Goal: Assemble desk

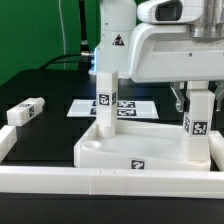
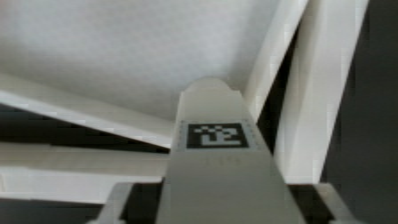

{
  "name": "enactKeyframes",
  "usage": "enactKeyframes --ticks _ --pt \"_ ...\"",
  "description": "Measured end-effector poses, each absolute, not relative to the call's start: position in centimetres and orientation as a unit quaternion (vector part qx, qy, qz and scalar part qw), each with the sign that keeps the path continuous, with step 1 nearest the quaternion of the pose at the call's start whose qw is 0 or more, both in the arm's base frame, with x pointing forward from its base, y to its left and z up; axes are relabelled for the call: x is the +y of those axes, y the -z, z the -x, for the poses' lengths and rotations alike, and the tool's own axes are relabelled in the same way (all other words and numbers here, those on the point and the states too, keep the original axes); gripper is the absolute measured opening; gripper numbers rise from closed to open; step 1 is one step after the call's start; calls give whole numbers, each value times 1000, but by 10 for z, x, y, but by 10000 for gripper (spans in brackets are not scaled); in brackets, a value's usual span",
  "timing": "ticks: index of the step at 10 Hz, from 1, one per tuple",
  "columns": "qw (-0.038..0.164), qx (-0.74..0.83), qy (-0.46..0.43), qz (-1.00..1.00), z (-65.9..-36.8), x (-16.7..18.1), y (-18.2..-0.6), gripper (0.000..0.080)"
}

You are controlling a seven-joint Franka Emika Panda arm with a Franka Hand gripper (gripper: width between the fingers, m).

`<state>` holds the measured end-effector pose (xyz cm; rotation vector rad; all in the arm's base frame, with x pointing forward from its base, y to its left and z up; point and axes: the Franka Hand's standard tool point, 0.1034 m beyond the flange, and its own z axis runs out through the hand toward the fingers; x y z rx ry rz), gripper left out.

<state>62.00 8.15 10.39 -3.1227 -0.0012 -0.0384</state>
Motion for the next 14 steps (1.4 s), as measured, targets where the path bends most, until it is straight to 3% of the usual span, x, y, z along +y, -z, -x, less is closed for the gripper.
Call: enactKeyframes --ticks 5,12,13,14 --pt "40 275 3 961 -620 78 -104 288" --pt "45 561 -17 826 -620 92 -102 290" --pt "44 587 -18 808 -620 92 -102 402" --pt "44 574 -18 818 -620 92 -101 402"
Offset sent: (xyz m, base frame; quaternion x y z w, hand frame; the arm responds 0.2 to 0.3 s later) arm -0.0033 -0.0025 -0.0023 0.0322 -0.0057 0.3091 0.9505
